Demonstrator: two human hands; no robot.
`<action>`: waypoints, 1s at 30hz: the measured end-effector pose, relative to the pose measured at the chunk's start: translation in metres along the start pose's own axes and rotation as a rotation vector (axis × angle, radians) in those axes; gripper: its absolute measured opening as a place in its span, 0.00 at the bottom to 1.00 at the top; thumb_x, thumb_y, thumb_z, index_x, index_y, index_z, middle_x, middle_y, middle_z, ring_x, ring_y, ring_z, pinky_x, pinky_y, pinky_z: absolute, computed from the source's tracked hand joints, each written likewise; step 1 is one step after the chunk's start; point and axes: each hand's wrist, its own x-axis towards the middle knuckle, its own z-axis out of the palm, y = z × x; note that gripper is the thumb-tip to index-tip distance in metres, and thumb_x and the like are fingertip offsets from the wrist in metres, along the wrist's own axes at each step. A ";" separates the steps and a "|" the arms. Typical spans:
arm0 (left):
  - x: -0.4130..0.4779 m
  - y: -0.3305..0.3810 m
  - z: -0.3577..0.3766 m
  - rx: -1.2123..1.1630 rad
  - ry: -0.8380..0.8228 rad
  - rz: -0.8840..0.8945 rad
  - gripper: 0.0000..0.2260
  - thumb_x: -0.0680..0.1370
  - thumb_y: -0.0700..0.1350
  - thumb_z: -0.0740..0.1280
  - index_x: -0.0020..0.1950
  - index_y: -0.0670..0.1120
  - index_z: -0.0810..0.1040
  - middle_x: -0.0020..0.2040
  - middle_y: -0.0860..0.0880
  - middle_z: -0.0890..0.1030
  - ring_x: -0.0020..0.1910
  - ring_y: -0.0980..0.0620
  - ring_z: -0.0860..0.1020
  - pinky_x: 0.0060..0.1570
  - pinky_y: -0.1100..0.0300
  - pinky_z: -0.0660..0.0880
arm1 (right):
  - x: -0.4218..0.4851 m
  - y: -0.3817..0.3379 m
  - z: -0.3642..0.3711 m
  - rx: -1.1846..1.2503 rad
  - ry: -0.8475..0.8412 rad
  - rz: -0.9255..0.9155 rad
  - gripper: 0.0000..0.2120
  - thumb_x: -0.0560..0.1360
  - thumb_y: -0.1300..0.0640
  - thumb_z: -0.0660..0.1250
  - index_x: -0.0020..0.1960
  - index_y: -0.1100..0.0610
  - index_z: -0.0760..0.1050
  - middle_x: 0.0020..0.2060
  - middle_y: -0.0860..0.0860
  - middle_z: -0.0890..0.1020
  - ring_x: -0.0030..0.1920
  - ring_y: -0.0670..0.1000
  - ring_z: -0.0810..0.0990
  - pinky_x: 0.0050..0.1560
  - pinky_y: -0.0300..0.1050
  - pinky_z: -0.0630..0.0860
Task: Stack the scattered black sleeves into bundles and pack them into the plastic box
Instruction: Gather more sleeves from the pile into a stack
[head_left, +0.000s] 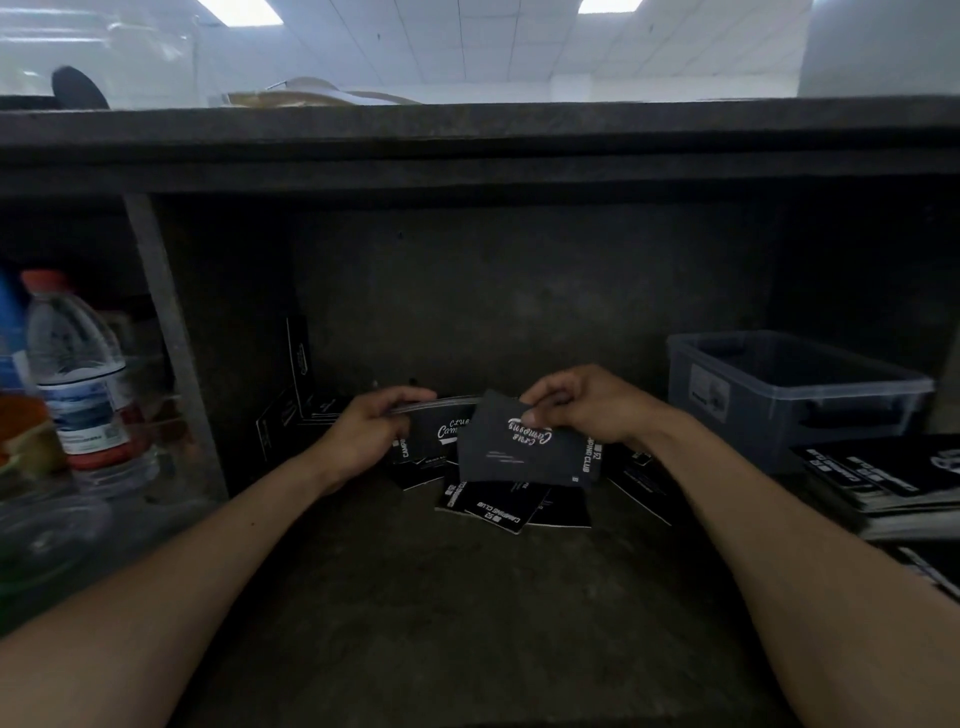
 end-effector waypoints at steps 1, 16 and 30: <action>0.000 0.000 0.000 0.003 -0.002 0.001 0.22 0.76 0.24 0.58 0.60 0.45 0.78 0.52 0.51 0.82 0.41 0.69 0.81 0.42 0.74 0.76 | 0.000 -0.001 0.000 0.063 0.022 0.007 0.09 0.73 0.60 0.75 0.52 0.55 0.82 0.42 0.49 0.86 0.41 0.43 0.83 0.43 0.34 0.78; -0.005 0.008 0.000 -0.039 -0.018 -0.012 0.17 0.77 0.31 0.65 0.58 0.50 0.81 0.52 0.54 0.83 0.50 0.59 0.81 0.44 0.74 0.75 | 0.014 0.017 0.032 0.165 0.489 -0.021 0.25 0.61 0.63 0.83 0.45 0.50 0.69 0.44 0.50 0.79 0.42 0.48 0.79 0.40 0.43 0.79; -0.002 0.000 -0.001 0.018 0.040 0.023 0.16 0.80 0.31 0.61 0.63 0.44 0.79 0.56 0.47 0.82 0.44 0.64 0.82 0.44 0.72 0.78 | -0.003 -0.001 0.041 -0.526 -0.108 -0.059 0.29 0.62 0.40 0.80 0.59 0.49 0.80 0.51 0.43 0.81 0.51 0.43 0.79 0.52 0.36 0.74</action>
